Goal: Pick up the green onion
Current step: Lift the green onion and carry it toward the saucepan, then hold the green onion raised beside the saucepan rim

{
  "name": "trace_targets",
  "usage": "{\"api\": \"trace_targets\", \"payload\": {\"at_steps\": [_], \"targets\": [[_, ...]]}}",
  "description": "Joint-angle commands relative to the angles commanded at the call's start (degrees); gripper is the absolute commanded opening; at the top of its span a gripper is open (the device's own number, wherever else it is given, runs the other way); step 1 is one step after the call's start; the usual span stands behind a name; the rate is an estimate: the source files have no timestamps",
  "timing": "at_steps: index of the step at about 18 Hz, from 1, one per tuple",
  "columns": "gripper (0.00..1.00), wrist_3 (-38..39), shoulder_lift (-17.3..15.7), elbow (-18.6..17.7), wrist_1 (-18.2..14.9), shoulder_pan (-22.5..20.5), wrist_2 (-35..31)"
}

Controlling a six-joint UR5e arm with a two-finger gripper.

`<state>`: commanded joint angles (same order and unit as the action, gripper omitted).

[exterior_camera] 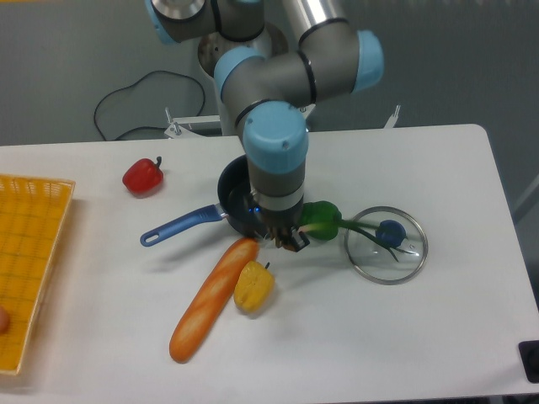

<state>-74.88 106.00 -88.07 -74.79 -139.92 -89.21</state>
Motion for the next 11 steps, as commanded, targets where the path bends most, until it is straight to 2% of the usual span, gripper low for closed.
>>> {"api": "trace_targets", "payload": {"at_steps": [7,11], "targets": [[0.14,-3.16,-1.76,-0.53,-1.85,-0.88,0.35],[0.14,-3.16,-1.85,-0.44,-1.67,-1.06,1.84]]}}
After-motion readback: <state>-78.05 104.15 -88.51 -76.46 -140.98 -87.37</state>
